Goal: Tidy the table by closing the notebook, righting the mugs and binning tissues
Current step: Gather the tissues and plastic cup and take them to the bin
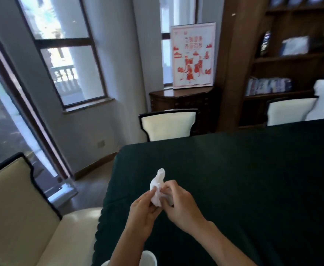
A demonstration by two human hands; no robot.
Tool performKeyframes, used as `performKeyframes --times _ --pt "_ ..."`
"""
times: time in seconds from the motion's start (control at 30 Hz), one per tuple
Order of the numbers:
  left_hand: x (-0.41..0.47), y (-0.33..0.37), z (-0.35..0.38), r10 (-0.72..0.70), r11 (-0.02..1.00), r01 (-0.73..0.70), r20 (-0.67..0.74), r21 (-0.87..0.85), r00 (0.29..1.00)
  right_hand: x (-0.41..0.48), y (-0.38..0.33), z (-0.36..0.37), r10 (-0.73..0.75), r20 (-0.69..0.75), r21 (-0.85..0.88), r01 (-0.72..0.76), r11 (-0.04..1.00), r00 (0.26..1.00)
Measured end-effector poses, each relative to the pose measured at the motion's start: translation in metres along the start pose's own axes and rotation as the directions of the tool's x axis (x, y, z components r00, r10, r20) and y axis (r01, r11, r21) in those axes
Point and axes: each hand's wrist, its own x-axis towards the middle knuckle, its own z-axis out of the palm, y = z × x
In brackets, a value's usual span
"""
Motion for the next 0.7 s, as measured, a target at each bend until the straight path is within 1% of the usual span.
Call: performKeyframes --times 0.07,0.13,0.2,0.3,0.47,0.6,0.7 --pt "-0.007 -0.010 0.015 -0.050 0.998 0.052 0.049 -0.040 0.998 -0.023 -0.003 -0.020 0.026 -0.074 -0.027 -0.028 0.999 0.997" --pt "-0.019 -0.023 0.028 -0.122 0.990 0.128 0.100 -0.054 0.988 -0.051 -0.006 -0.038 0.054 -0.146 -0.100 -0.069 0.993 0.988" --pt "-0.035 -0.038 0.039 -0.188 0.982 0.188 0.171 0.016 0.967 -0.081 -0.011 -0.054 0.065 -0.177 -0.166 -0.095 0.982 0.982" --pt "-0.060 -0.061 0.055 -0.250 0.965 0.216 0.275 0.146 0.929 -0.128 -0.022 -0.075 0.082 -0.211 -0.217 -0.128 0.968 0.974" --pt "-0.105 -0.096 0.096 -0.395 0.907 0.296 0.360 0.300 0.845 -0.209 -0.030 -0.113 0.174 -0.402 -0.229 -0.283 0.931 0.899" --pt "-0.130 -0.127 0.131 -0.396 0.900 0.252 0.429 0.355 0.812 -0.261 -0.034 -0.150 0.232 -0.440 -0.228 -0.358 0.906 0.867" --pt "-0.151 -0.155 0.164 -0.401 0.893 0.224 0.464 0.389 0.790 -0.297 -0.033 -0.180 0.250 -0.509 -0.203 -0.397 0.895 0.824"
